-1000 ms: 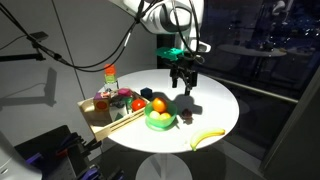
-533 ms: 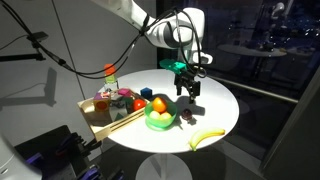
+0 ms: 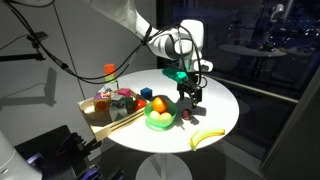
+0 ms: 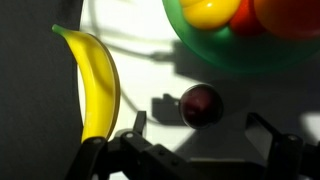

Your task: Put the toy plum in the bowl

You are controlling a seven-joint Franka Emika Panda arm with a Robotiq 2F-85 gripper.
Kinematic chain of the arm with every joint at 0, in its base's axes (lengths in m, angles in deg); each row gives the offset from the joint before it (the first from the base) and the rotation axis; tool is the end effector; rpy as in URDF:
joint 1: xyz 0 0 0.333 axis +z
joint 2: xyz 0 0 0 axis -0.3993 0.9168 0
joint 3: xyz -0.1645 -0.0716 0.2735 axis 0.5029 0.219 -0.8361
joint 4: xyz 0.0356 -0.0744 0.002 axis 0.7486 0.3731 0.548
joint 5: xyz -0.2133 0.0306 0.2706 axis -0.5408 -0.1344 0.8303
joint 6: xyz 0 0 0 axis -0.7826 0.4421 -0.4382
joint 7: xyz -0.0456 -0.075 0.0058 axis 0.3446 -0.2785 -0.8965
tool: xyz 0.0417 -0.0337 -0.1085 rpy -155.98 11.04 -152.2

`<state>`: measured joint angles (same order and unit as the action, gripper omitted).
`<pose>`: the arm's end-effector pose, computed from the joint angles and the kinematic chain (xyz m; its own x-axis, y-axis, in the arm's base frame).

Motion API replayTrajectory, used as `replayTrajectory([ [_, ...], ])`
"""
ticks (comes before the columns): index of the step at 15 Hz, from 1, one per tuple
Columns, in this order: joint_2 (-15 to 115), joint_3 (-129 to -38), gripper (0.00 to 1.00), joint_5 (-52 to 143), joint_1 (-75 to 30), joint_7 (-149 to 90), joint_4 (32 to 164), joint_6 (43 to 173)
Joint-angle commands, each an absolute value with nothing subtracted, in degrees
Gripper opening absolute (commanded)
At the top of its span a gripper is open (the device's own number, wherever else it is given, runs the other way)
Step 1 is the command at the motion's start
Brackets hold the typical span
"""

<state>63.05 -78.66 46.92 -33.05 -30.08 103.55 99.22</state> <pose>0.6040 -0.1902 0.3134 0.9370 -0.3484 -0.0255 -0.3443 -0.9333 0.1020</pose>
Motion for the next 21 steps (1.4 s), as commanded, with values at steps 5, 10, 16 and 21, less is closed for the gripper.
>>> replayTrajectory([
  [5, 66.3, -78.5, 1.00, 47.1, -33.0, -28.6, 102.3, 103.7],
  [10, 67.7, -78.2, 1.00, 46.6, -32.7, -28.3, 102.5, 105.2],
  [16, 69.3, -78.0, 1.00, 46.5, -32.8, -28.3, 102.3, 106.0],
  [21, 70.6, -77.4, 0.75, 46.2, -32.6, -27.7, 102.1, 107.4],
])
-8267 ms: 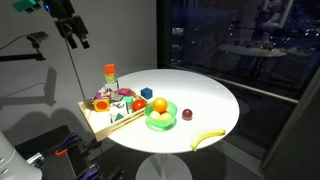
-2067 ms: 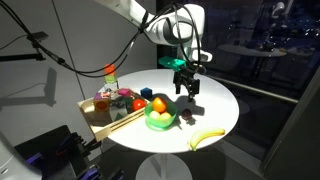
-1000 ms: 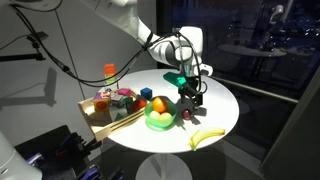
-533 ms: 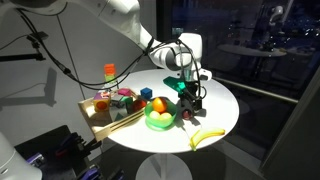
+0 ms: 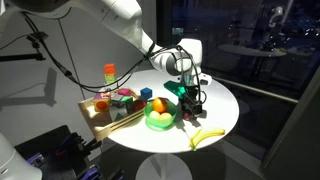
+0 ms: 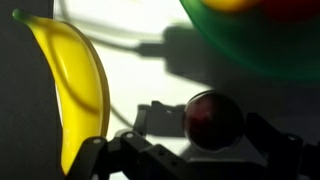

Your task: Put the toy plum in the bowl

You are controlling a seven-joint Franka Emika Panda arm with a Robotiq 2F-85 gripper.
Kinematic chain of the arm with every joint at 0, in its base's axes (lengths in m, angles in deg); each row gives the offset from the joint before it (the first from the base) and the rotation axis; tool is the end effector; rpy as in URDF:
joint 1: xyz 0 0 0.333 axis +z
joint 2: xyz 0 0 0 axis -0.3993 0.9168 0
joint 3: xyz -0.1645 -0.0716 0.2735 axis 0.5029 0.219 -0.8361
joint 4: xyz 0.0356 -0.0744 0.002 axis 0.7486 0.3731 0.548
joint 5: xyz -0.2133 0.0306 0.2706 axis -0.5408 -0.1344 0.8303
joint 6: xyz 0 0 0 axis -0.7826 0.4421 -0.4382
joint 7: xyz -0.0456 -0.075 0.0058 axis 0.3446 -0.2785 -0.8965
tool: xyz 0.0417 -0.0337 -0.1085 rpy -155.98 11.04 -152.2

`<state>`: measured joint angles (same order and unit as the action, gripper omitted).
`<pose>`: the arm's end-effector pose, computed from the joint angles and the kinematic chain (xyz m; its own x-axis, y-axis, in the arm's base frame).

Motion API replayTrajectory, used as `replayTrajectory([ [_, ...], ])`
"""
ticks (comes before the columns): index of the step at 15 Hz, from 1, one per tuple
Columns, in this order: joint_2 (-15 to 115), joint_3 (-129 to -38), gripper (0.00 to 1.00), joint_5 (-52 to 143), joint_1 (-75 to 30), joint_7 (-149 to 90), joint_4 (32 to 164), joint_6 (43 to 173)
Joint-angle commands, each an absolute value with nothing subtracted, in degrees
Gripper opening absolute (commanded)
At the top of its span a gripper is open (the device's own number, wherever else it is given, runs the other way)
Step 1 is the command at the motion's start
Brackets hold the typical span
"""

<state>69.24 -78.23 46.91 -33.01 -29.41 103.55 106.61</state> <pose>0.6133 -0.1962 0.2564 0.9361 -0.3517 -0.0016 -0.3491 -0.9298 0.1169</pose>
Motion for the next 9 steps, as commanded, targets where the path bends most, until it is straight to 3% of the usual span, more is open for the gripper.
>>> replayTrajectory([
  [1, 70.8, -77.3, 0.73, 46.1, -32.5, -27.5, 102.1, 107.7],
  [6, 70.4, -77.0, 0.36, 46.4, -32.3, -26.5, 102.2, 107.8],
  [9, 68.1, -77.0, 0.36, 46.6, -32.2, -26.3, 103.1, 106.7],
])
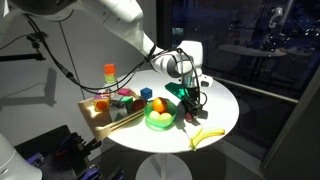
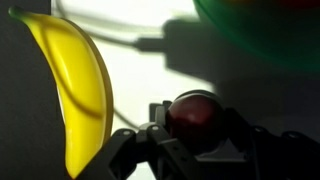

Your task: Put the toy plum in the bowl

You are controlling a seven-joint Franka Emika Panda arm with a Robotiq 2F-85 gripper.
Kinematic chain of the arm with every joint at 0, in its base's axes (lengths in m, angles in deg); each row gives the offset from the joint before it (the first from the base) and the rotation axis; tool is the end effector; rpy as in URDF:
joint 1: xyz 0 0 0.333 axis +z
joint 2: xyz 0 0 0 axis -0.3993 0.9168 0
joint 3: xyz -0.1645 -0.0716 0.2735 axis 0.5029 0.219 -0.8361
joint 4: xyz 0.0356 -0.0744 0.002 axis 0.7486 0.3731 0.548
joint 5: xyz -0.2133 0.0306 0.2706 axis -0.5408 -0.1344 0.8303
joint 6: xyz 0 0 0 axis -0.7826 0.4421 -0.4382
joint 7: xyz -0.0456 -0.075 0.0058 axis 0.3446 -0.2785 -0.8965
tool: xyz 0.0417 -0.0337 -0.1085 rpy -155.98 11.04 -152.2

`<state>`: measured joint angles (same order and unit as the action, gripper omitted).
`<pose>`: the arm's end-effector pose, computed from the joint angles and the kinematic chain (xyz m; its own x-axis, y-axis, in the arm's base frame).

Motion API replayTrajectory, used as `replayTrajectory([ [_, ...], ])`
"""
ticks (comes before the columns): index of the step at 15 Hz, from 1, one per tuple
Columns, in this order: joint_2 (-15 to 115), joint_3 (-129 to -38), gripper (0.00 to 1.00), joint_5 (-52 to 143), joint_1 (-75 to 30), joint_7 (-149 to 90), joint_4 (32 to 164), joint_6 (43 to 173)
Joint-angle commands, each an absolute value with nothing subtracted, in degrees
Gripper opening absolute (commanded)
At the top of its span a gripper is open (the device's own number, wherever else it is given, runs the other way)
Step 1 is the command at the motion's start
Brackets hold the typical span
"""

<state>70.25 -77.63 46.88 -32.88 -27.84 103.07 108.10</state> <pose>0.6162 -0.2013 0.2512 0.9254 -0.3786 0.0197 -0.3780 -0.9175 0.1236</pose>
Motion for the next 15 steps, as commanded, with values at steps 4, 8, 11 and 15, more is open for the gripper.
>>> replayTrajectory([
  [4, 64.4, -77.0, 0.36, 46.3, -32.0, -26.2, 104.5, 105.0],
  [8, 60.2, -77.0, 0.36, 45.7, -31.8, -26.8, 106.9, 103.2],
  [11, 56.9, -77.0, 0.36, 45.1, -31.9, -27.5, 109.5, 100.9],
  [15, 52.7, -77.2, 0.36, 43.6, -31.9, -28.7, 114.4, 100.3],
])
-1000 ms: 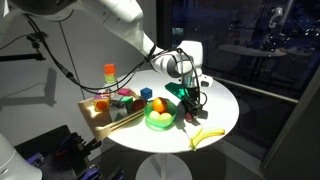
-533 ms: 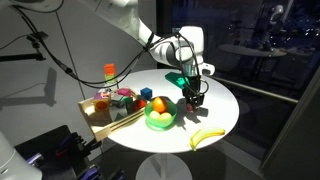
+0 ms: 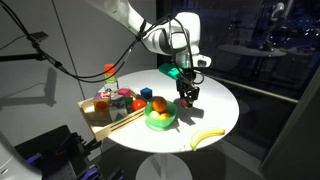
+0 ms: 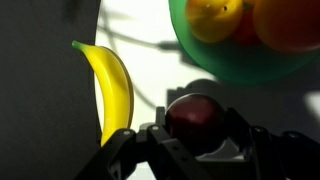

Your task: Put the toy plum in the bowl

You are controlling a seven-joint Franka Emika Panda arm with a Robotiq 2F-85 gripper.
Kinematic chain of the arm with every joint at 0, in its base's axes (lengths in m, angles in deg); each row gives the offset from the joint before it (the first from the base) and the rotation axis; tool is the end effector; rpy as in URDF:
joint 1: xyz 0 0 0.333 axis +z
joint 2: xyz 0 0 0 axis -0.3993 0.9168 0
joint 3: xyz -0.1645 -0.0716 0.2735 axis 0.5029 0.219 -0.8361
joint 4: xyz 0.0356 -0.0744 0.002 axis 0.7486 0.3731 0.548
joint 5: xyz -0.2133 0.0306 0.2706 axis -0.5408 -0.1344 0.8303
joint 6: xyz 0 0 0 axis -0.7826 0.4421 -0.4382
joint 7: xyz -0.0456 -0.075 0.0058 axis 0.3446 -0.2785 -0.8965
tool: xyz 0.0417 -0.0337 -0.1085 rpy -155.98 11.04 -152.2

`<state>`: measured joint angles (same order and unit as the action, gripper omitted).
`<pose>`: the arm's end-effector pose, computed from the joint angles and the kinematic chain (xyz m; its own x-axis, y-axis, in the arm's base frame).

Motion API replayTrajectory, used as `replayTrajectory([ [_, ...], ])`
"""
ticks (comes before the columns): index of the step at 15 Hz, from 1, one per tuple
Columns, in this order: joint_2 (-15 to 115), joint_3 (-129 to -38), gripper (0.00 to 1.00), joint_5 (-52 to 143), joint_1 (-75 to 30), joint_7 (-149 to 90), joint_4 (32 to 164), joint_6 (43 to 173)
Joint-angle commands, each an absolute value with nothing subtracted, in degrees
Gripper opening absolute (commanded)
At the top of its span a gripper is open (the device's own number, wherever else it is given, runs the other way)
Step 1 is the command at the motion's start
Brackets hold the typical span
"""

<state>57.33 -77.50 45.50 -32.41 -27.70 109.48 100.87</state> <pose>0.5797 -0.1910 0.3368 0.9235 -0.3837 0.0043 -0.3816 -0.9173 0.1140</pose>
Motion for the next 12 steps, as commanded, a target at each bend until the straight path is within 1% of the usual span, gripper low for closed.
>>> replayTrajectory([
  [1, 51.8, -77.3, 0.36, 43.3, -31.9, -29.0, 115.6, 100.5],
  [9, 45.4, -77.6, 0.36, 38.5, -30.6, -29.9, 125.2, 102.6],
  [10, 44.9, -77.6, 0.72, 37.7, -30.4, -29.7, 126.2, 103.1],
  [11, 44.4, -77.5, 0.88, 36.7, -30.2, -29.7, 127.1, 103.5],
  [12, 43.9, -77.5, 0.93, 36.0, -30.1, -29.6, 127.8, 103.8],
])
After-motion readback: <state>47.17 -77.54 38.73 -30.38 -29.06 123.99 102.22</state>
